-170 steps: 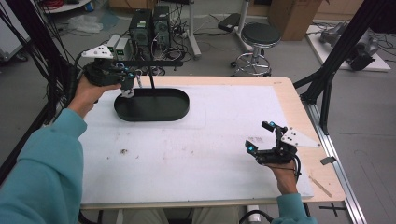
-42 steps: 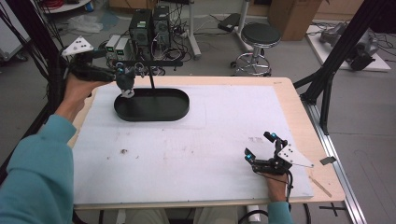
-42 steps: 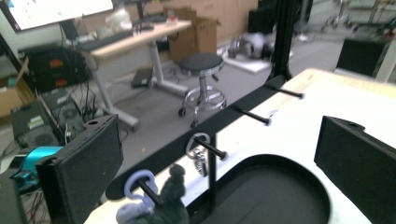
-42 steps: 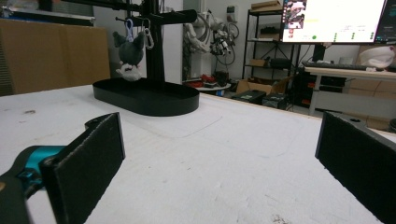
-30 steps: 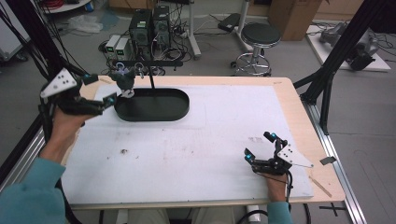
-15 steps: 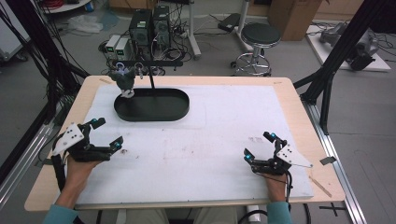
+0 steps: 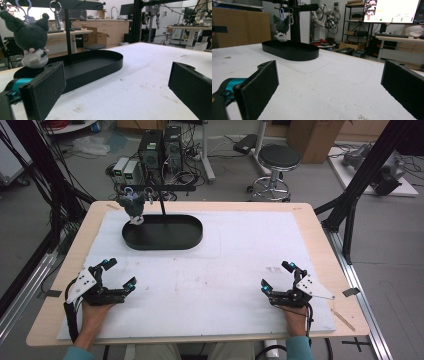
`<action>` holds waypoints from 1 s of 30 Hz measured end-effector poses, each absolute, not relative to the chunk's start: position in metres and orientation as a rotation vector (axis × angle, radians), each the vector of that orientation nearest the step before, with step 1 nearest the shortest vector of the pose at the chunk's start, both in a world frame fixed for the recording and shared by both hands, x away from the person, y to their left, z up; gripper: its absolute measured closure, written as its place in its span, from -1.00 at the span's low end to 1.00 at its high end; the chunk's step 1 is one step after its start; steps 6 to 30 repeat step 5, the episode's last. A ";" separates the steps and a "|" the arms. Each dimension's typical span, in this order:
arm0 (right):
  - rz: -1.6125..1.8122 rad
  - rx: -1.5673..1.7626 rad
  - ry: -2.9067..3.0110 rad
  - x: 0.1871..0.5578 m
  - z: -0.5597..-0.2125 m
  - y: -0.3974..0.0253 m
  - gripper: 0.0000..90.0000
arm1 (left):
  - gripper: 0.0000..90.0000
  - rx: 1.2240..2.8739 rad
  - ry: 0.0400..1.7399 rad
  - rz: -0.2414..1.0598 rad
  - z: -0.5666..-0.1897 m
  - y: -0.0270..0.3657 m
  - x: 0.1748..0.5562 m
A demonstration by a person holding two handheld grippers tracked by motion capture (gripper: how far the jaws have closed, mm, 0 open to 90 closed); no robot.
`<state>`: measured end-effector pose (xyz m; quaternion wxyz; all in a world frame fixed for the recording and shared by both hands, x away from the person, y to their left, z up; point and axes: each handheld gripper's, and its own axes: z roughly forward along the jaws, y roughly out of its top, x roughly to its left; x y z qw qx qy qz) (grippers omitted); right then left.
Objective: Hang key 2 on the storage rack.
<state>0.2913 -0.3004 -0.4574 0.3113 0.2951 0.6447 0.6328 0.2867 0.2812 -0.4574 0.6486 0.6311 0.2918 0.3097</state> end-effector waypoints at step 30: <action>1.668 0.777 1.710 0.290 -0.457 -0.300 -0.99 | -0.96 1.441 0.668 0.724 -0.458 0.280 0.286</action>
